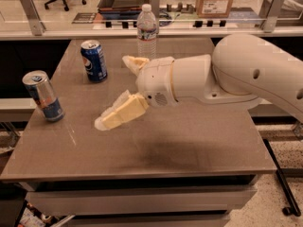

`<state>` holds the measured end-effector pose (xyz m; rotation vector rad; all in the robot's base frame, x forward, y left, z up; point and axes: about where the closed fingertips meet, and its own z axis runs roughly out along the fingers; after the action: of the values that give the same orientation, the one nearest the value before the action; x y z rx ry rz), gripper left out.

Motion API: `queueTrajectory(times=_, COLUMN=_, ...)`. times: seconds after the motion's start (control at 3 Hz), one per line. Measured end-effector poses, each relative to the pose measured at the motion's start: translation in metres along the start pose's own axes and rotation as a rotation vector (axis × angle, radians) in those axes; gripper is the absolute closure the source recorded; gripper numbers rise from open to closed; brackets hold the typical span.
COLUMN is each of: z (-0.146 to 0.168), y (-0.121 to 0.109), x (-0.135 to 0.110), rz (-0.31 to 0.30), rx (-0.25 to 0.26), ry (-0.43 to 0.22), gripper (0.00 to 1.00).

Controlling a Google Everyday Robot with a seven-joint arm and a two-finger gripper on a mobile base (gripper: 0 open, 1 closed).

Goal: Pick redbull can

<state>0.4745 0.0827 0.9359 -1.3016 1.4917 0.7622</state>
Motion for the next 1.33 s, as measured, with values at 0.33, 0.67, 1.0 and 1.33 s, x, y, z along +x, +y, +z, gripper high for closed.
queueTrajectory(times=0.33, z=0.038, y=-0.002, x=-0.006, rz=-0.025, rx=-0.048, ry=-0.031, gripper=0.0)
queueTrajectory(times=0.67, z=0.083, y=0.007, x=-0.013, rz=-0.056, rx=-0.111, ry=-0.059, gripper=0.0)
queueTrajectory(times=1.0, z=0.112, y=0.014, x=-0.016, rz=-0.072, rx=-0.15, ry=-0.082, gripper=0.0)
queueTrajectory(times=1.33, z=0.139, y=0.013, x=-0.013, rz=-0.045, rx=-0.136, ry=-0.132, gripper=0.0)
